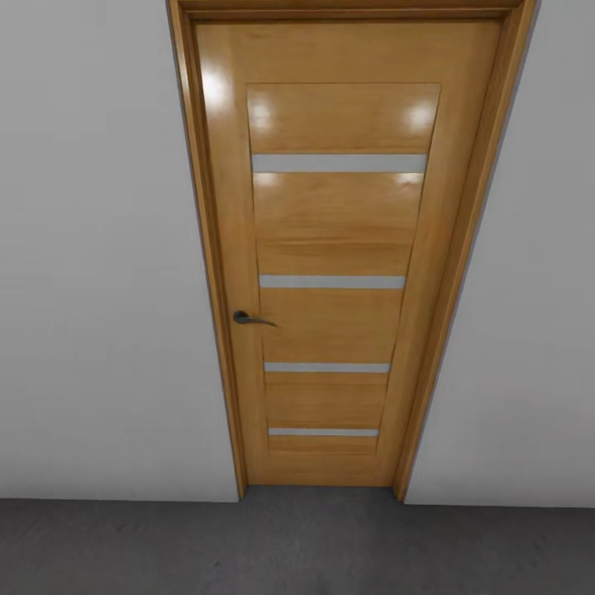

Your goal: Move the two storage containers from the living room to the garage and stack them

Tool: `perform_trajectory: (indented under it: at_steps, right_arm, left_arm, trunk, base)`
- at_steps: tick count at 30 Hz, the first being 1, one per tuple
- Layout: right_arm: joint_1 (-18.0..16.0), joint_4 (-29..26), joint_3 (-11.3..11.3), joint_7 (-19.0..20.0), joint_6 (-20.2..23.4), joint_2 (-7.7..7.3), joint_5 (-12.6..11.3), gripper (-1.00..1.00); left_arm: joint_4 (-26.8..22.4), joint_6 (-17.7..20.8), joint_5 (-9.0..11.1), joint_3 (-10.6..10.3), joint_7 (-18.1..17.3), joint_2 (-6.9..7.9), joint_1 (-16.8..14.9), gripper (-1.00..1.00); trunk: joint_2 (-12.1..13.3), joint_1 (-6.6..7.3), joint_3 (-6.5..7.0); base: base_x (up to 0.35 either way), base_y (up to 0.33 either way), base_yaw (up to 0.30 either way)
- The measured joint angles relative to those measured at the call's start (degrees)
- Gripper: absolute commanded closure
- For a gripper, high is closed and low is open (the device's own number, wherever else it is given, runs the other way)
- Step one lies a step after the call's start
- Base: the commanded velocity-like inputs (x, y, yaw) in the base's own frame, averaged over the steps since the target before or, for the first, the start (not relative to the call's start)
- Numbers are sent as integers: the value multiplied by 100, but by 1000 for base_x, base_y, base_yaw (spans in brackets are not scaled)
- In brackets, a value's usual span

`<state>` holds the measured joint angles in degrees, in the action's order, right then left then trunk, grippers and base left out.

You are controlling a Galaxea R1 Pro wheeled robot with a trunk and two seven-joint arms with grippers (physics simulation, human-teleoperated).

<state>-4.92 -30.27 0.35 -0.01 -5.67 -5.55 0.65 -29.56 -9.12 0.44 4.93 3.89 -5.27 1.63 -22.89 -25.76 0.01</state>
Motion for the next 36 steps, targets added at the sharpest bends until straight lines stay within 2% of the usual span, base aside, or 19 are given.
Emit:
perform_trajectory:
  at_steps: [6, 10, 13, 16, 19, 23, 26, 30, 33, 36]
  right_arm:
    - [-4, -677, -2, 3, 18, 3, -20, -100]
    - [-7, -796, -5, 26, 21, 3, -51, -100]
    - [-8, -800, 3, 47, 26, 3, -60, -100]
    - [-8, -784, 10, 59, 29, 4, -68, -100]
    - [-8, -685, 17, 65, 30, 4, -73, -100]
    - [-8, -388, 20, 70, 31, 4, -69, -100]
    - [-8, -121, 25, 72, 27, 4, -65, -100]
    - [-8, 186, 28, 77, 23, 9, -59, -100]
    - [-8, 391, 50, 80, -2, 15, -58, -100]
    - [12, 807, 68, 81, -140, 20, -49, -100]
  left_arm:
    - [-356, -67, 3, 2, 9, -12, 0, -100]
    - [-821, 2, 3, 5, 2, -32, 0, -100]
    - [-1418, 508, 7, 4, 0, -92, 0, -100]
    - [-2092, 1259, 9, 2, 3, -163, -2, -100]
    - [-2746, 1787, 10, -2, 4, -234, -2, -100]
    - [-3308, 2005, 5, -14, 1, -380, -7, -100]
    - [-3650, 2058, -12, -134, -18, -452, -8, -100]
    - [-4031, 2093, -22, -536, -9, -472, -39, -100]
    - [-4254, 2105, -28, -683, 2, -473, -96, -100]
    - [-4385, 2110, -29, -733, 9, -473, -205, -100]
  trunk:
    - [0, 0, 0]
    - [0, 0, 0]
    - [0, 0, 0]
    - [1, 0, 0]
    - [1, 0, 0]
    - [1, 0, 0]
    - [1, 0, 0]
    - [0, 0, 0]
    - [1, 0, 0]
    - [2, 0, 1]
  base:
    - [1, 0, 0]
    - [0, 0, 0]
    - [0, 0, 0]
    - [0, 0, 0]
    - [0, 0, 0]
    - [0, 0, 0]
    - [0, 0, 0]
    - [0, 0, 0]
    - [0, 0, 0]
    - [0, 0, 0]
